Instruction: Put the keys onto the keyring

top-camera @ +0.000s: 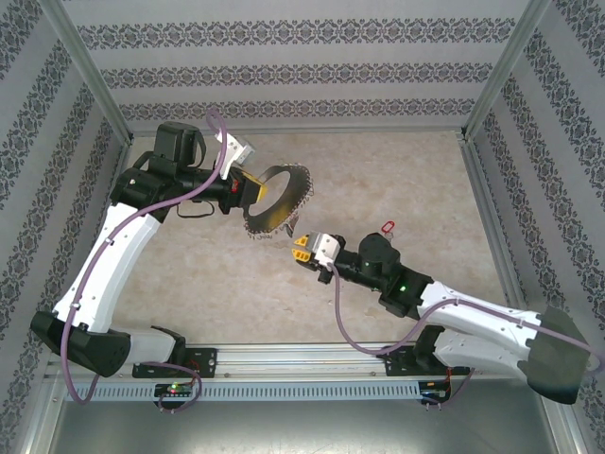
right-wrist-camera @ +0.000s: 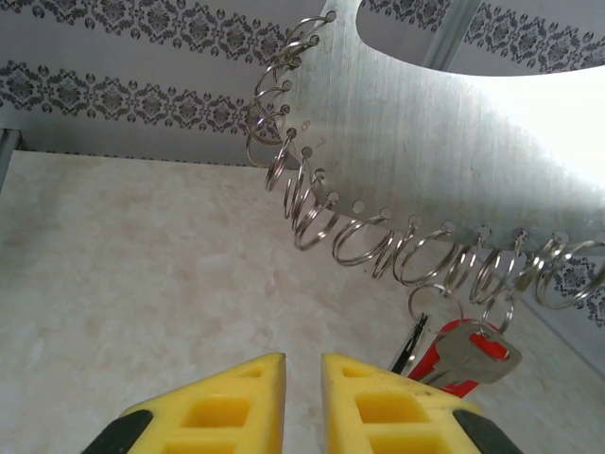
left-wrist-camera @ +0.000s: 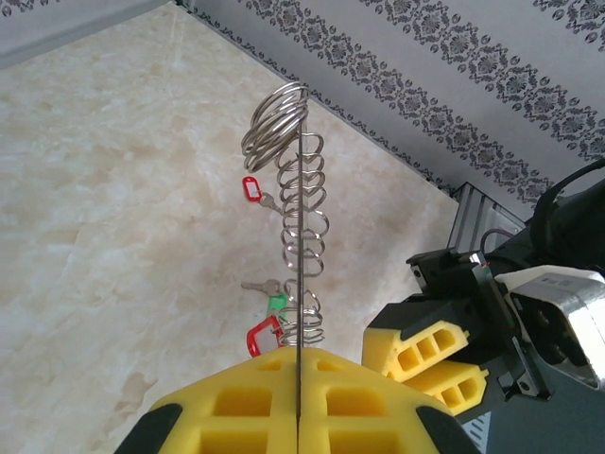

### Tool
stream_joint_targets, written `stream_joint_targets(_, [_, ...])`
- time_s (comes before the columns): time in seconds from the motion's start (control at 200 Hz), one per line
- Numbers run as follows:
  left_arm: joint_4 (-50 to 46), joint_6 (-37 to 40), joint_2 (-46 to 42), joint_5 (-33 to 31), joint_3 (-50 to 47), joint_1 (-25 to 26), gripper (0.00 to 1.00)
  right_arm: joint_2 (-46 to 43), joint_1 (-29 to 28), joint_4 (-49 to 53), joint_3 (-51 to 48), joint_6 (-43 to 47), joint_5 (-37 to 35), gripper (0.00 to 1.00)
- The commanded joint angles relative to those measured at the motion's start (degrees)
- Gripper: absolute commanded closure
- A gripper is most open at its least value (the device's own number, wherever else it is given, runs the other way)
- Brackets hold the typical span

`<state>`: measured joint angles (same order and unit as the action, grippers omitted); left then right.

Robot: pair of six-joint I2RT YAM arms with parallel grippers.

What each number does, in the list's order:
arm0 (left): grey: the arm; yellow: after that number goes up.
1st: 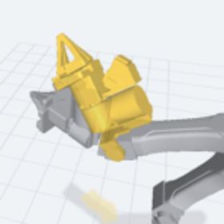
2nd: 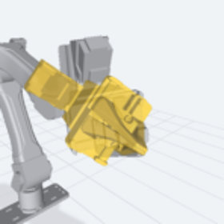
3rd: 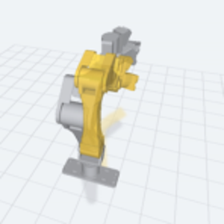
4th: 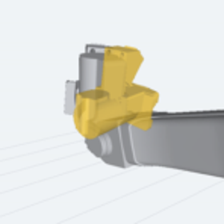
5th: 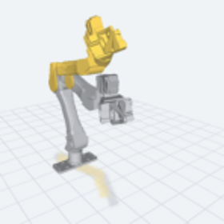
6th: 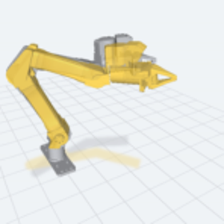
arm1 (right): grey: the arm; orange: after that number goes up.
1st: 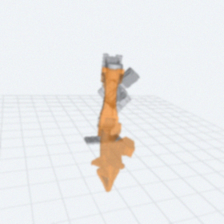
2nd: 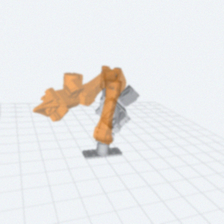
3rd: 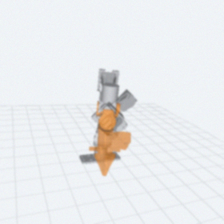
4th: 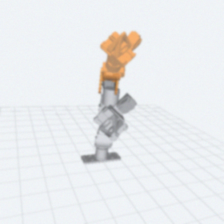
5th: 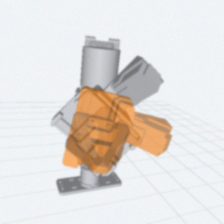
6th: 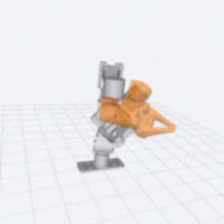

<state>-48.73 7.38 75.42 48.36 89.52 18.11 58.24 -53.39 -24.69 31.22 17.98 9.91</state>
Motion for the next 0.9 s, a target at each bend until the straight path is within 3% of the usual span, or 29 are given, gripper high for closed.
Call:
stream_joint_targets(0.0, [-1.7,2.6,-0.2,0.5,2.2,0.9,0.95,2.0,-1.2,-8.5,0.2,-0.2,-2.4,0.8])
stream_joint_targets(0.33, [-1.1,3.2,0.5,1.9,2.6,1.0,0.95,10.1,-2.6,-16.4,1.0,-3.4,-3.1,0.77])
stream_joint_targets(0.664, [-3.1,5.2,1.1,2.8,3.6,1.0,0.95,15.5,-2.8,-22.2,0.8,-3.5,-14.1,0.74])
stream_joint_targets(0.894, [-3.3,5.6,0.9,2.7,3.6,1.0,0.95,15.7,-2.4,-24.2,0.3,-3.9,-13.9,0.74])
